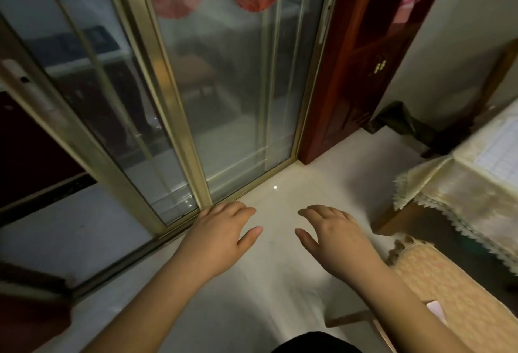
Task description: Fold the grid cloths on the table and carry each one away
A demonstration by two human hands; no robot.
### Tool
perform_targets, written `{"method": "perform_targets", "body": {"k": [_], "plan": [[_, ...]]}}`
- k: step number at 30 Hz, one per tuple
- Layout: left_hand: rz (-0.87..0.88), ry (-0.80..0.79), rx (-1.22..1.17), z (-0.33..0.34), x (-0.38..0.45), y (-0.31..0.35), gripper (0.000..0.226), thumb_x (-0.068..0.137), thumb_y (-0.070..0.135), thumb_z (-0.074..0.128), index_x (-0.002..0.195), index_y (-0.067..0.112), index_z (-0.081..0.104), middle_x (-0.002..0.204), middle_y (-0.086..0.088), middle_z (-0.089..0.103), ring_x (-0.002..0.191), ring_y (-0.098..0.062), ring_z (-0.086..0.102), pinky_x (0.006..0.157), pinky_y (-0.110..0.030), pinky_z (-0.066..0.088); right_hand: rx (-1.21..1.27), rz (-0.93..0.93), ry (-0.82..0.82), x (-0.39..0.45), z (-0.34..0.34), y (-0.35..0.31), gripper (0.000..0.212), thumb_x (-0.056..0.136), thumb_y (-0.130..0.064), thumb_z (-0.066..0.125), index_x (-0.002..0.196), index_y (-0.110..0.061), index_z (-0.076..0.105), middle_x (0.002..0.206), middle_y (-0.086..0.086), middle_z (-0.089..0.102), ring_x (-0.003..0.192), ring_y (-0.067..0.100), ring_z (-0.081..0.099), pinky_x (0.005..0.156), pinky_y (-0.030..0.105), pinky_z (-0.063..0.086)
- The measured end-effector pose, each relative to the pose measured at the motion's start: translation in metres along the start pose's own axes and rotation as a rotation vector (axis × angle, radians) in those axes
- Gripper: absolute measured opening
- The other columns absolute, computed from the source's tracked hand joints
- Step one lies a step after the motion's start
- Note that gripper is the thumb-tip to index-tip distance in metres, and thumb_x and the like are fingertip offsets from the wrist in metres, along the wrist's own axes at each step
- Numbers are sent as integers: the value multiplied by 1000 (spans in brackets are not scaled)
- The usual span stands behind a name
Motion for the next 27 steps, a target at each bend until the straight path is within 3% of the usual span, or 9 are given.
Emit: {"method": "perform_targets", "body": {"k": [3,7,10,15,19,24,27], "plan": [[52,-14,-14,1,47,2,84,80,68,-2,144,33,39,145,16,43,132,-8,40,109,-30,28,17,65,16,26,-5,22,50,99,-53,33,144,-32,40,147,-9,44,135,15,41,113,32,26],[118,-69,17,4,116,18,61,95,63,19,146,33,35,145,16,41,131,-7,40,110,-29,27,43,121,16,63,-10,59,51,99,-53,32,145,-32,38,149,-9,41,136,16,39,114,33,25],[152,-90,32,0,173,37,74,87,68,9,145,32,37,145,14,43,130,-10,41,110,-31,28,67,155,29,95,-18,99,51,99,-53,33,145,-31,38,149,-8,41,137,16,38,114,33,23],[208,-108,31,-7,276,76,53,100,55,30,147,32,34,149,13,39,134,-10,37,111,-31,26,108,177,49,150,-41,168,54,99,-55,29,146,-29,37,150,-5,42,137,18,39,115,35,24],[236,-112,66,-12,349,102,53,100,55,28,148,33,31,150,13,37,136,-10,34,112,-32,24,113,202,54,192,-56,217,57,100,-54,27,150,-28,30,155,-3,35,141,20,35,117,36,21],[290,-90,109,-18,432,120,56,100,56,26,150,31,27,153,10,33,139,-12,32,115,-34,23,122,275,76,242,-67,269,56,99,-48,38,150,-26,29,156,2,34,139,25,38,116,39,25],[351,-81,122,-20,485,130,66,94,62,14,150,30,28,154,7,32,139,-15,32,115,-35,23,113,325,75,273,-68,301,56,98,-48,40,149,-26,32,154,2,37,137,25,42,114,40,28]]}}
Point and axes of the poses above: each hand's wrist, its own x-axis towards the middle knuckle, its own z-axis out of the palm, y = z × x, the point moved 6 cm from there along x, towards the middle knuckle
